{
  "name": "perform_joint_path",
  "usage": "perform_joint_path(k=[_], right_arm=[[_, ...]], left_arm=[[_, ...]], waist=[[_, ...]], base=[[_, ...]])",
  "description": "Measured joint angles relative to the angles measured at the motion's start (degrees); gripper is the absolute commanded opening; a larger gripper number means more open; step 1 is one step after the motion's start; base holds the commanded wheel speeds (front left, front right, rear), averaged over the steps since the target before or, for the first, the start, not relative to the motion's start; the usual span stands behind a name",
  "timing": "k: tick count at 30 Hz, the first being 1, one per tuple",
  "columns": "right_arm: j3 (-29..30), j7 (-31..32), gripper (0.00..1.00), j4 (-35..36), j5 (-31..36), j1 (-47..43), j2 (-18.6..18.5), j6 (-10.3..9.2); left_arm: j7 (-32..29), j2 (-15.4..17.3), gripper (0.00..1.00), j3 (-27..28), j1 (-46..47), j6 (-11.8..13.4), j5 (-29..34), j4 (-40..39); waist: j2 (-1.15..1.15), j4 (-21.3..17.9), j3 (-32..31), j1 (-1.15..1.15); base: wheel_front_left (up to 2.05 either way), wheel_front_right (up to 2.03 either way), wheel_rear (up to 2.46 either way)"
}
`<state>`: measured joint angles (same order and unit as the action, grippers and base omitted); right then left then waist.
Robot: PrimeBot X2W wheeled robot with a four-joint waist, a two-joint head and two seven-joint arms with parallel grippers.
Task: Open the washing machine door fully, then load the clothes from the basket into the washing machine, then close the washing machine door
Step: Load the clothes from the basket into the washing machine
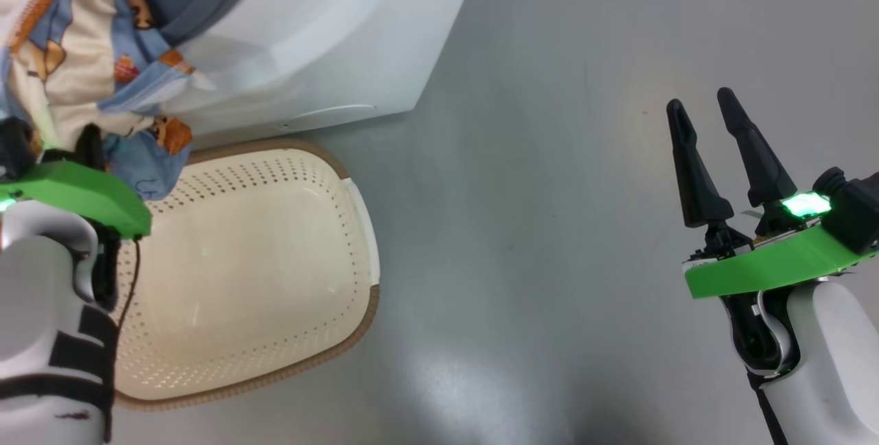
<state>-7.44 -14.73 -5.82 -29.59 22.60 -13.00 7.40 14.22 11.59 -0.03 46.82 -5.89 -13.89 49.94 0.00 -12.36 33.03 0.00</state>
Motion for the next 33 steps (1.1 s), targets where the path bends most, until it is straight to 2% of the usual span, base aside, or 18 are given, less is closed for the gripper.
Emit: perform_joint_path(k=[12,16,19,24,33], right_arm=[[0.0,0.0,1.0,0.0,0.0,-0.1,0.0,0.0],[-0.1,0.0,1.0,0.0,0.0,-0.1,0.0,0.0],[-0.2,0.0,1.0,0.1,0.0,-0.1,0.0,0.0],[-0.6,0.0,1.0,0.3,0.0,-0.1,0.0,0.0],[-0.4,0.0,1.0,0.5,-0.1,0.3,0.3,0.0]], left_arm=[[0.2,-2.5,0.0,1.3,-6.5,-0.3,2.2,-18.9],[0.4,-2.9,0.0,1.1,-6.1,-0.3,2.5,-21.9],[-0.4,-3.0,0.0,0.8,-3.6,-0.3,2.5,-21.6],[-2.0,-1.7,0.0,1.1,5.9,0.1,2.3,-17.5],[-7.4,2.8,0.0,2.0,22.0,0.6,2.1,-2.8]], waist=[[0.0,1.9,-1.5,0.0],[0.0,1.9,-1.3,0.0],[0.0,1.7,-0.8,0.0],[0.0,0.8,0.6,0.0],[0.0,-2.1,3.9,0.0]], base=[[0.0,0.0,0.0],[0.0,0.0,0.0],[0.0,0.0,0.0],[0.0,0.0,0.0],[0.0,0.0,0.0]])
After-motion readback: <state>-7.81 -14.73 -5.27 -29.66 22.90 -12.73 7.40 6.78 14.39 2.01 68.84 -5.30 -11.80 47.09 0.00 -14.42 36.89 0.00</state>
